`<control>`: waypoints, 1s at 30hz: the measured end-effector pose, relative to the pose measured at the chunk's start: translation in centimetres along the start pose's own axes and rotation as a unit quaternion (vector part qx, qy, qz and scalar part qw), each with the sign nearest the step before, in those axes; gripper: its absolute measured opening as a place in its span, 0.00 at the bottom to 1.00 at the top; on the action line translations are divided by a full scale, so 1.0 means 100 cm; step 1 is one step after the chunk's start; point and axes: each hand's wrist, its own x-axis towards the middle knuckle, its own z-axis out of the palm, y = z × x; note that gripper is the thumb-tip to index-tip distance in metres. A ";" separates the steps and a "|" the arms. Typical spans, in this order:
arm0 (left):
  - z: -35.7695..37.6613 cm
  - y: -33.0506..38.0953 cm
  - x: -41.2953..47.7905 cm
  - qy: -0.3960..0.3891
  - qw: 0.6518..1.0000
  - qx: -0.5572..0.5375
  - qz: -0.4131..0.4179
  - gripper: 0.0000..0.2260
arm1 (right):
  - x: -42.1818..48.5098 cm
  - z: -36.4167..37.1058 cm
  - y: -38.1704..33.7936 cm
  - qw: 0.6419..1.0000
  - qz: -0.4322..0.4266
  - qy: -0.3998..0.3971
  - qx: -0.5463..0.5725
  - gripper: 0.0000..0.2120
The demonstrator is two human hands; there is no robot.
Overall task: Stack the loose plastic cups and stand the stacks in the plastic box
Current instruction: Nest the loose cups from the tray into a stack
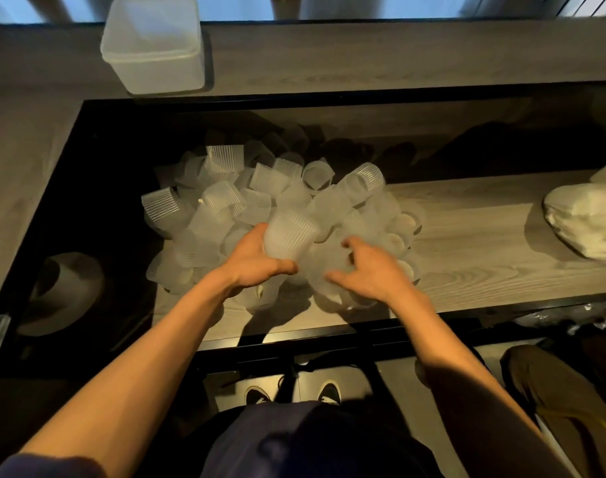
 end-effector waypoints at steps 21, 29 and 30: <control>0.019 0.031 -0.003 -0.066 0.990 0.083 0.089 0.37 | -0.012 -0.040 0.014 0.908 -0.095 0.060 0.403 0.33; 0.019 0.029 -0.002 -0.055 0.989 0.103 0.092 0.37 | -0.003 -0.013 0.037 0.906 -0.005 0.024 0.422 0.30; 0.019 0.028 -0.002 -0.049 0.991 0.096 0.085 0.36 | -0.001 -0.003 0.041 0.888 0.037 0.072 0.452 0.21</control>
